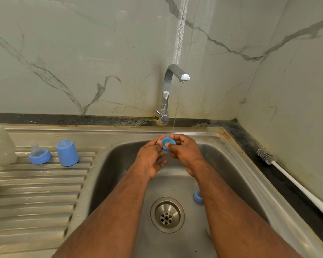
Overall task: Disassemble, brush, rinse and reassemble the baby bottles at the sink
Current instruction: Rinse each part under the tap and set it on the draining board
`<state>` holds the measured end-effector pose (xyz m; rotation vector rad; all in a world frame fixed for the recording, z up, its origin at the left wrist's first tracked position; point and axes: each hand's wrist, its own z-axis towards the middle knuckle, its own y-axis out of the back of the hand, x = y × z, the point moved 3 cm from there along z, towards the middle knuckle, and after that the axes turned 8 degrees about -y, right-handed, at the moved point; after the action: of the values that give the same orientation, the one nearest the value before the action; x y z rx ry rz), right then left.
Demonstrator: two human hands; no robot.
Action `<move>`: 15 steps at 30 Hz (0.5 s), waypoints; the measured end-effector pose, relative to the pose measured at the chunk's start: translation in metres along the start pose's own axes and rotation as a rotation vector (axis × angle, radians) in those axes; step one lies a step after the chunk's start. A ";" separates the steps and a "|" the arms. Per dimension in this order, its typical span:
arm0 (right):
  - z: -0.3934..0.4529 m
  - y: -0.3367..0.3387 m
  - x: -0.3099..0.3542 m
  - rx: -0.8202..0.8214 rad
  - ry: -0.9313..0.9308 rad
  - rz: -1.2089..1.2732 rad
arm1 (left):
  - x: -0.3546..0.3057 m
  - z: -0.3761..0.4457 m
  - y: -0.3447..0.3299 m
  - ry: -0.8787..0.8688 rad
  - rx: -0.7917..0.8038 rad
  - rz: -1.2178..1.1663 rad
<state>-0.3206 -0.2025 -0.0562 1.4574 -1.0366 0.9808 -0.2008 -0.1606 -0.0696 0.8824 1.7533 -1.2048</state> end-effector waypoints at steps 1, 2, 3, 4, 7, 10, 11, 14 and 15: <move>0.001 0.003 -0.001 -0.055 0.009 0.006 | 0.000 -0.002 -0.002 0.013 0.019 0.024; 0.003 0.007 -0.001 -0.129 0.030 -0.034 | 0.000 -0.003 -0.004 0.024 0.047 0.057; 0.004 0.012 -0.001 -0.194 0.054 -0.085 | 0.000 -0.005 -0.008 0.031 0.078 0.099; 0.002 0.015 0.000 -0.246 0.073 -0.141 | 0.001 -0.006 -0.010 0.032 0.106 0.137; -0.002 0.016 0.001 -0.319 0.111 -0.248 | 0.002 -0.006 -0.013 0.003 0.145 0.165; 0.002 0.012 0.003 -0.288 0.091 -0.267 | 0.003 -0.001 -0.012 -0.068 0.084 0.080; 0.003 0.009 0.002 -0.240 0.054 -0.230 | 0.003 0.001 -0.010 -0.095 0.055 0.075; 0.004 0.003 0.002 -0.148 0.021 -0.177 | 0.006 0.005 -0.007 -0.127 0.017 0.069; 0.004 0.003 0.002 -0.161 0.055 -0.211 | 0.006 0.005 -0.006 -0.114 0.025 0.051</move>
<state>-0.3229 -0.2068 -0.0535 1.3683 -0.8815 0.7647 -0.2079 -0.1668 -0.0737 0.8511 1.6190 -1.2219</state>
